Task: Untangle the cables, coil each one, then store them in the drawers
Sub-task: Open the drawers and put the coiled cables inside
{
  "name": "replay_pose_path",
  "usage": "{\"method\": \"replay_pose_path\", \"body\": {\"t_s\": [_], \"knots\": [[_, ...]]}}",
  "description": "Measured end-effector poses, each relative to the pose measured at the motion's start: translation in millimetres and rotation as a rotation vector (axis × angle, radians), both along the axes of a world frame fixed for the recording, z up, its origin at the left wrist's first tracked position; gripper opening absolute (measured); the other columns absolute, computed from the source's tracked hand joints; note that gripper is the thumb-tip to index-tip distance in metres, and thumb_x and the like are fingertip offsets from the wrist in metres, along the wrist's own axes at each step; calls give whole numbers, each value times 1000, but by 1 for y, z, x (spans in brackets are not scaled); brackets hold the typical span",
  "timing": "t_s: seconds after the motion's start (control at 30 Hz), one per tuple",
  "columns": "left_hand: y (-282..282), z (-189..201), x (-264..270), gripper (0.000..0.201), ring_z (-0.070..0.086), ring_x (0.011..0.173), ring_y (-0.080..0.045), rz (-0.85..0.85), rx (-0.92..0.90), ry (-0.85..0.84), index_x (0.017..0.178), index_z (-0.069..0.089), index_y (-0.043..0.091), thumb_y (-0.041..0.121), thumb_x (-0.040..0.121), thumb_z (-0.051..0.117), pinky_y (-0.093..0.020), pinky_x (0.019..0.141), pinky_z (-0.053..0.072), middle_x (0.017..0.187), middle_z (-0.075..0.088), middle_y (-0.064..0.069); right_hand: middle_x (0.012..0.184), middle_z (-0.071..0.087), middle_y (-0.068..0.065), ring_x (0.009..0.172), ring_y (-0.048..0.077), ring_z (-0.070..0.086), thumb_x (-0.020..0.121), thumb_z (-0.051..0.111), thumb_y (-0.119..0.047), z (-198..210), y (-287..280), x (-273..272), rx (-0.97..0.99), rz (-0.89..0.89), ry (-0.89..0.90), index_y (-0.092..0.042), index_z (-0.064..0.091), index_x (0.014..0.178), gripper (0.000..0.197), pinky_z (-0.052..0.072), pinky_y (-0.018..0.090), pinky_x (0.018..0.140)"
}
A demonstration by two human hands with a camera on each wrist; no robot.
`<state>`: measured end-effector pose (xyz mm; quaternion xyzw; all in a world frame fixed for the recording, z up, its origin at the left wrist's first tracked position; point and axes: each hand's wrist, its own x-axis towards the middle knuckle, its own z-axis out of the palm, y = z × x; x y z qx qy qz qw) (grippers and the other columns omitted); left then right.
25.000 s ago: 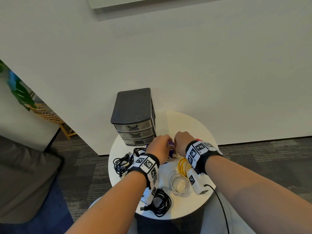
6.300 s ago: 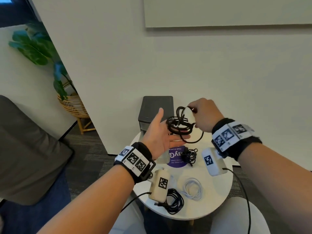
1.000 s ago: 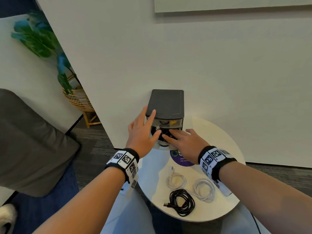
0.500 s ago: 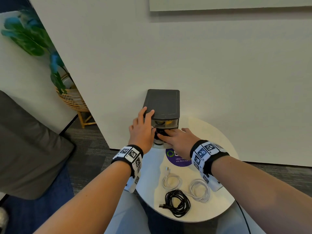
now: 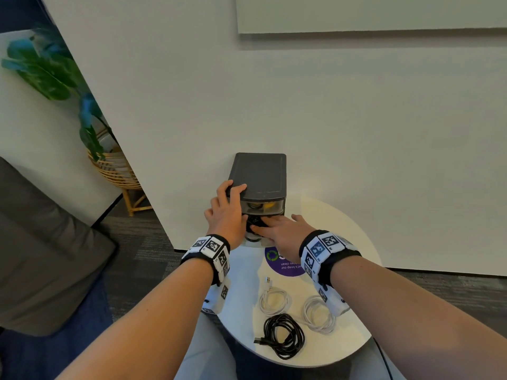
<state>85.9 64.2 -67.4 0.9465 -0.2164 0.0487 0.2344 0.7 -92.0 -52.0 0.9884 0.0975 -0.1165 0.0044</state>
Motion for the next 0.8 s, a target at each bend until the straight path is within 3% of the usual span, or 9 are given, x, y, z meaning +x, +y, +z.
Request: {"method": "replay_pose_path", "body": {"t_s": [0.13, 0.37, 0.47, 0.53, 0.6, 0.7, 0.8], "knots": [[5, 3, -1, 78, 35, 136, -30, -24, 50, -10, 154, 20, 33, 18, 93, 67, -50, 108, 34, 160, 5, 2, 164, 18, -5, 149, 24, 22, 95, 55, -9, 3, 4, -4, -4, -23, 9, -37, 16, 158, 80, 23, 62, 116], [10, 10, 0, 77, 38, 132, -30, -40, 136, -42, 155, 19, 34, 23, 95, 66, -49, 106, 36, 160, 8, 0, 161, 23, 0, 149, 25, 23, 94, 58, -13, 1, 10, -11, -47, -45, -52, -29, 13, 160, 82, 30, 59, 112], [7, 10, 1, 78, 38, 131, -31, -31, 150, -57, 154, 21, 33, 20, 92, 67, -49, 105, 37, 159, 10, -2, 151, 40, 2, 140, 27, 37, 92, 60, -11, 1, 11, -12, -39, -46, -140, -25, 29, 154, 70, 37, 52, 105], [8, 10, 1, 83, 37, 132, -32, -49, 143, -20, 154, 21, 33, 21, 87, 70, -50, 106, 35, 159, 10, -2, 135, 55, 1, 127, 27, 49, 91, 61, -9, 0, 10, -11, -30, -58, -221, -23, 47, 140, 53, 41, 45, 96], [10, 10, 2, 88, 37, 132, -31, -71, 132, 19, 155, 20, 33, 27, 84, 71, -51, 107, 35, 159, 9, 1, 123, 61, -1, 119, 26, 53, 92, 61, -7, -1, 7, -10, -3, -99, -280, -23, 56, 130, 41, 41, 42, 94], [14, 10, 3, 93, 37, 134, -31, -107, 122, 49, 156, 16, 33, 38, 82, 72, -50, 106, 35, 160, 6, 5, 118, 59, -1, 112, 25, 53, 92, 60, -4, -4, 3, -8, 94, -121, -325, -25, 55, 130, 44, 41, 38, 92], [16, 8, 6, 97, 36, 135, -32, -133, 106, 76, 157, 14, 34, 43, 82, 74, -50, 106, 34, 160, 3, 7, 123, 59, -1, 112, 25, 56, 90, 63, -2, -10, 1, -7, 98, -23, -282, -27, 53, 136, 54, 41, 37, 92]]}}
